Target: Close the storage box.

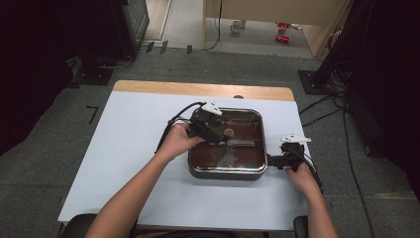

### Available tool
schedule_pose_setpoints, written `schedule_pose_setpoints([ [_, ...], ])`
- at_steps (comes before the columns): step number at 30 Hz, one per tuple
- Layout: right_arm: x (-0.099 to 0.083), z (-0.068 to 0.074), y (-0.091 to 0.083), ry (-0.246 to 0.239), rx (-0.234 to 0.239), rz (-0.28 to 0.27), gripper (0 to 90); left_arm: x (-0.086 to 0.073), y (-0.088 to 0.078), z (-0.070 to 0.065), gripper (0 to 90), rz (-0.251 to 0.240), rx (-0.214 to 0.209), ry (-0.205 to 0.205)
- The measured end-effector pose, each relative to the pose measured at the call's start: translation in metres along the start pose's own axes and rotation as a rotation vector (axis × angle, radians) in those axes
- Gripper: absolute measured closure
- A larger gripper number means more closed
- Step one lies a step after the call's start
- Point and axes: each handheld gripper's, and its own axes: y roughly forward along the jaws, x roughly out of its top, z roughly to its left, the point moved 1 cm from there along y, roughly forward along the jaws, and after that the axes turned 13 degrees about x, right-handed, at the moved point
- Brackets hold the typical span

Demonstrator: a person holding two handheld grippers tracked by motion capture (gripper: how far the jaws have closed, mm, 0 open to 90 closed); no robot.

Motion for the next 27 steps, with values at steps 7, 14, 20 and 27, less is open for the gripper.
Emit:
schedule_pose_setpoints([
  [7, 0.000, 0.000, 0.000, 0.001, 0.000, 0.000, 0.0, -0.014, -0.020, 0.009, 27.8, -0.073, 0.022, -0.079],
  [14, 0.000, 0.000, 0.000, 0.000, 0.000, 0.001, 0.0, -0.032, -0.040, 0.017, 27.5, -0.070, 0.077, -0.106],
  [20, 0.000, 0.000, 0.000, -0.001, 0.000, 0.001, 0.0, -0.051, -0.054, 0.023, 26.6, -0.070, 0.121, -0.115],
  [27, 0.000, 0.000, 0.000, -0.001, 0.000, 0.000, 0.0, -0.075, -0.072, 0.030, 26.0, -0.091, 0.172, -0.130],
])
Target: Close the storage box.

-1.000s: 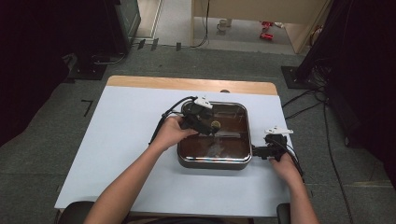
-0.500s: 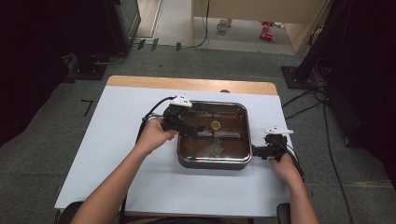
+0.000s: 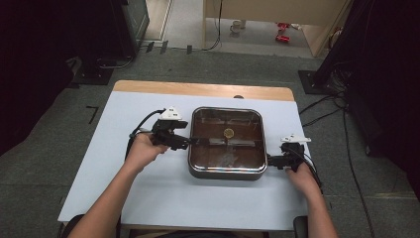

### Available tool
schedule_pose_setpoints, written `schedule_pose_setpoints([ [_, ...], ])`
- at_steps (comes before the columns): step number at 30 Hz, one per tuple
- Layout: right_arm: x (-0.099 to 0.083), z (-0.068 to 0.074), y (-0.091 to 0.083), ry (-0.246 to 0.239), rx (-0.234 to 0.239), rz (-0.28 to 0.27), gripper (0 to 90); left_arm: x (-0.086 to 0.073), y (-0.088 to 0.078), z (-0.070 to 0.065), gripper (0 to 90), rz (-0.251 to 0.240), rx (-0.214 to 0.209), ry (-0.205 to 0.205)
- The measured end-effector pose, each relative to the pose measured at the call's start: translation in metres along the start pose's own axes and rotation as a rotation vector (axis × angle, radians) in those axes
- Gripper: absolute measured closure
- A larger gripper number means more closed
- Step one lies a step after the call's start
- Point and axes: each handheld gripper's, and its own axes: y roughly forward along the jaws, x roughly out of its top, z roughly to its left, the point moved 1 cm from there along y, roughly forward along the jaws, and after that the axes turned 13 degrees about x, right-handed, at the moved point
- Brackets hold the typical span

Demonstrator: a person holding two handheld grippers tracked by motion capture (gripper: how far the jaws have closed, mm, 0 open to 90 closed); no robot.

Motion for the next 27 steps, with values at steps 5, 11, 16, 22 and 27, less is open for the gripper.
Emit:
schedule_pose_setpoints([
  [5, 0.000, 0.000, 0.000, 0.000, 0.000, 0.000, 0.0, -0.011, -0.012, 0.008, 25.9, -0.009, 0.016, -0.023],
  [11, 0.000, 0.000, 0.000, 0.001, 0.001, -0.002, 0.0, -0.029, -0.017, 0.011, 25.0, 0.002, 0.049, -0.041],
  [16, 0.000, 0.000, 0.000, 0.001, 0.001, -0.001, 0.0, -0.041, -0.023, 0.015, 24.3, -0.004, 0.075, -0.055],
  [22, 0.000, 0.000, 0.000, 0.002, 0.001, 0.000, 0.0, -0.060, -0.029, 0.014, 22.9, 0.005, 0.129, -0.069],
  [27, 0.000, 0.000, 0.000, 0.001, 0.000, 0.001, 0.0, -0.078, -0.029, 0.013, 22.9, 0.009, 0.164, -0.110],
])
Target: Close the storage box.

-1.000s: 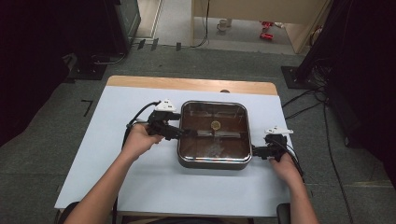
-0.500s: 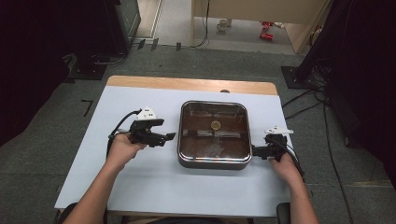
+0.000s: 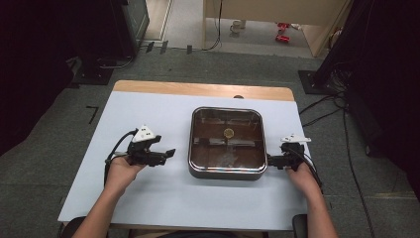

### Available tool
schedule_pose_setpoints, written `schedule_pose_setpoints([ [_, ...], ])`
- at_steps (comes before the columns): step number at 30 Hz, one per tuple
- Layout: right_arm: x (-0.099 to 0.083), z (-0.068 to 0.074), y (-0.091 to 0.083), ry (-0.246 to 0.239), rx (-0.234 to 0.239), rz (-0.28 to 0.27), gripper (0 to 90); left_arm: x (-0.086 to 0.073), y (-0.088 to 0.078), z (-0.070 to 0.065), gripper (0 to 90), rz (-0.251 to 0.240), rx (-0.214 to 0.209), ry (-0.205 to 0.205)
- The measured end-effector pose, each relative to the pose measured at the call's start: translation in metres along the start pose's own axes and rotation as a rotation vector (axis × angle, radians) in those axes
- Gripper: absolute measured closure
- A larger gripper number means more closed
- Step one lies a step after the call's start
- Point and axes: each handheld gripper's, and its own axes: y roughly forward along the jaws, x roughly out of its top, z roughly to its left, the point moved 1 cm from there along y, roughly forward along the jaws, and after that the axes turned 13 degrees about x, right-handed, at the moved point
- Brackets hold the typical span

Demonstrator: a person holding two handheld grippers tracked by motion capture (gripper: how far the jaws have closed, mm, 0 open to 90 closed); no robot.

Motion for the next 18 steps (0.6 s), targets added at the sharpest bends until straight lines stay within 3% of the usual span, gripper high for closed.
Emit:
schedule_pose_setpoints([
  [10, 0.000, 0.000, 0.000, 0.001, 0.001, 0.000, 0.0, -0.022, 0.008, -0.005, 22.9, 0.050, 0.060, 0.012],
  [15, 0.000, 0.000, 0.000, 0.001, 0.000, 0.000, 0.0, -0.028, 0.016, -0.008, 23.5, 0.096, 0.061, 0.025],
  [18, 0.000, 0.000, 0.000, 0.001, 0.001, 0.000, 0.0, -0.031, 0.023, -0.010, 24.1, 0.105, 0.052, -0.023],
])
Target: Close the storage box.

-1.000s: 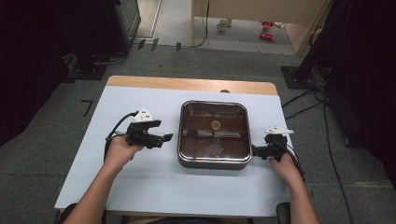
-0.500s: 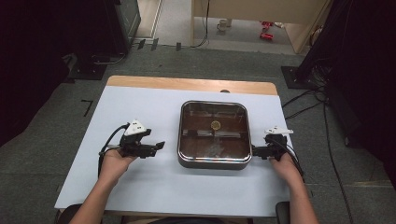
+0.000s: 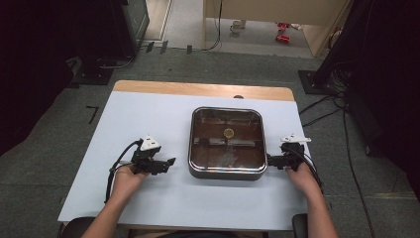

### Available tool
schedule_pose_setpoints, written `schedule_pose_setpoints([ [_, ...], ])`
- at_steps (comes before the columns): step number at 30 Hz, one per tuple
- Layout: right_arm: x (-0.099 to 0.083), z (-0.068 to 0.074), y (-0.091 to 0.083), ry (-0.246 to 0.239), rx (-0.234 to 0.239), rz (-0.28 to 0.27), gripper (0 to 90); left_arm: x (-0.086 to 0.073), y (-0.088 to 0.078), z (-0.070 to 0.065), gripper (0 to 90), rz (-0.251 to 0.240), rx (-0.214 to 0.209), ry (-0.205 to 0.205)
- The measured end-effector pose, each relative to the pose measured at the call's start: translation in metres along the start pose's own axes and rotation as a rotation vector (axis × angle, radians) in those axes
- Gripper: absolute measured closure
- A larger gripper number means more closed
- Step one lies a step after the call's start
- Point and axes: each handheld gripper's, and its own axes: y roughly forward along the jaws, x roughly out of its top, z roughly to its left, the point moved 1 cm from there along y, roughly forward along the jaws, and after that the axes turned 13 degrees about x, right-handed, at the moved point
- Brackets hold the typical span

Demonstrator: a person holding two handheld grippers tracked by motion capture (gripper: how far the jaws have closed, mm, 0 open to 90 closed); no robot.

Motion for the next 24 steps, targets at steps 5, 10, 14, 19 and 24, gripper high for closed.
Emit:
schedule_pose_setpoints([
  [5, 0.000, 0.000, 0.000, 0.000, 0.000, 0.000, 0.0, -0.002, 0.008, -0.005, 24.0, 0.022, 0.008, 0.004],
  [10, 0.000, 0.000, 0.000, 0.000, 0.000, 0.000, 0.0, -0.004, 0.014, -0.013, 19.8, 0.028, 0.047, 0.023],
  [14, 0.000, 0.000, 0.000, 0.000, -0.001, 0.000, 0.0, -0.006, 0.016, -0.020, 17.1, 0.018, 0.082, 0.055],
  [19, 0.000, 0.000, 0.000, 0.000, 0.000, 0.000, 0.0, -0.007, 0.017, -0.024, 14.1, 0.011, 0.103, 0.031],
  [24, 0.000, 0.000, 0.000, 0.000, 0.000, 0.000, 0.0, -0.007, 0.017, -0.024, 13.8, 0.008, 0.105, 0.031],
])
